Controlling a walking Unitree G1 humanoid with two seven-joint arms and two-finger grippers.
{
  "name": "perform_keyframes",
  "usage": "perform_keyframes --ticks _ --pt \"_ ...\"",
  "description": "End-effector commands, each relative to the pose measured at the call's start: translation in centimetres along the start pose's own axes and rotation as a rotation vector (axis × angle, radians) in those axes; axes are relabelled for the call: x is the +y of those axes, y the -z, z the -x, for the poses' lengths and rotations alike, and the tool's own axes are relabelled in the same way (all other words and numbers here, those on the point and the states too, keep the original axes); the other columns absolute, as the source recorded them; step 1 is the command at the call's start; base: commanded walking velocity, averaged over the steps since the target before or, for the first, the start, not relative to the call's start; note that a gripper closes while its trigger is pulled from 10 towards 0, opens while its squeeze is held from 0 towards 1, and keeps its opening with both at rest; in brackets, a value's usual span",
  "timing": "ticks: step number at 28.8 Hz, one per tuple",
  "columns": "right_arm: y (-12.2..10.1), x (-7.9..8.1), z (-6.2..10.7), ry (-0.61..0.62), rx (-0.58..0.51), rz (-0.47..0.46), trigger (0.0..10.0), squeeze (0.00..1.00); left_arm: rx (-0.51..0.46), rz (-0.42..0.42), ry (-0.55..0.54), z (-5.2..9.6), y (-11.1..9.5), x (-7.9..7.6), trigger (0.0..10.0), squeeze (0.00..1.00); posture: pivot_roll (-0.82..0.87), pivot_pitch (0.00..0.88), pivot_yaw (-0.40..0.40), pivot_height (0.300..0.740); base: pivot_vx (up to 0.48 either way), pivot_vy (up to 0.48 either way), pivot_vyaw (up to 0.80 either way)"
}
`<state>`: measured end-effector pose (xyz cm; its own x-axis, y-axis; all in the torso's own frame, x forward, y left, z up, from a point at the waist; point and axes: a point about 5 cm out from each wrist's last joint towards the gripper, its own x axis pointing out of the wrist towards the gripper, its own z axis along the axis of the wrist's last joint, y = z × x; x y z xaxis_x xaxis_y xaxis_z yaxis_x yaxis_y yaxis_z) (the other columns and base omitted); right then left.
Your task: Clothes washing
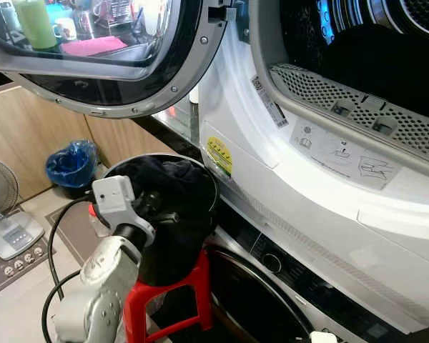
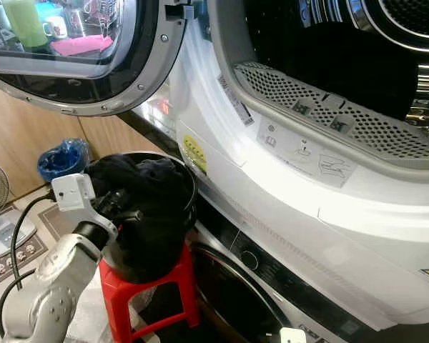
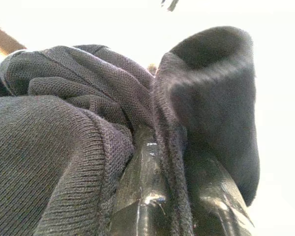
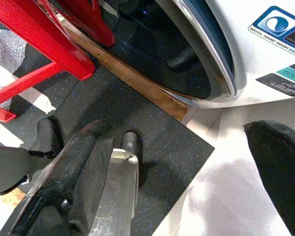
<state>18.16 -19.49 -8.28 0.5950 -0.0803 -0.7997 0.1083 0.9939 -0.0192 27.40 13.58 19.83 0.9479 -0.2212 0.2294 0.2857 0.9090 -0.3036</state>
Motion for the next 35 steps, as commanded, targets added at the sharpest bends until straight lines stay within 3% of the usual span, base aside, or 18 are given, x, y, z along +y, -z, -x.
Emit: perform_keyframes --ticks 1,7,8,11,15,20,26,28,31,35 --pt "0.5 -0.1 0.1 0.006 0.016 -0.022 10.0 0.00 -0.095 -0.048 0.100 0.2 -1.8 -1.8 0.0 0.00 0.08 0.077 -0.012 0.740 0.000 0.000 0.00" --pt "0.3 0.1 0.0 0.003 0.012 -0.030 10.0 0.00 -0.099 -0.159 0.372 0.2 -2.8 -5.0 0.0 0.00 0.09 0.074 -0.009 0.740 0.000 0.000 0.00" --pt "0.3 0.1 0.0 0.003 0.012 -0.030 10.0 0.00 -0.099 -0.159 0.372 0.2 -2.8 -5.0 0.0 0.00 0.09 0.074 -0.009 0.740 0.000 0.000 0.00" --pt "0.2 0.4 0.0 0.001 0.009 -0.037 10.0 0.00 -0.023 -0.166 0.540 0.9 -2.2 -6.4 0.0 0.00 0.09 0.069 -0.003 0.740 0.000 0.000 0.00" --pt "0.1 0.6 -0.1 -0.001 0.007 -0.044 10.0 0.00 0.062 -0.174 0.648 1.6 -1.1 -7.1 0.0 0.00 0.09 0.066 0.003 0.740 0.000 0.000 0.00" --pt "-0.1 0.8 -0.1 -0.003 -0.004 -0.052 10.0 0.00 0.106 -0.186 0.654 1.7 -0.5 -6.9 0.0 0.00 0.09 0.063 0.008 0.740 0.000 0.000 0.00" --pt "-3.0 1.0 -0.4 -0.100 -0.117 -0.102 10.0 0.00 0.161 -0.192 0.671 2.4 0.1 -6.3 0.0 0.00 0.09 0.064 0.017 0.740 0.000 0.000 0.00" --pt "-4.8 -0.8 -0.3 -0.093 -0.180 -0.118 10.0 0.00 0.179 -0.174 0.684 2.5 0.1 -6.3 0.0 0.00 0.10 0.066 0.018 0.740 0.000 0.000 0.00" --pt "-5.8 -1.7 -0.3 -0.107 -0.215 -0.138 10.0 0.00 0.200 -0.172 0.692 2.7 0.4 -6.2 0.0 0.00 0.09 0.066 0.019 0.740 0.000 0.000 0.00" --pt "-8.3 -3.8 0.3 -0.174 -0.298 -0.044 10.0 0.00 0.281 -0.161 0.732 3.4 1.6 -5.8 0.0 0.00 0.09 0.062 0.020 0.740 0.000 0.000 0.00"
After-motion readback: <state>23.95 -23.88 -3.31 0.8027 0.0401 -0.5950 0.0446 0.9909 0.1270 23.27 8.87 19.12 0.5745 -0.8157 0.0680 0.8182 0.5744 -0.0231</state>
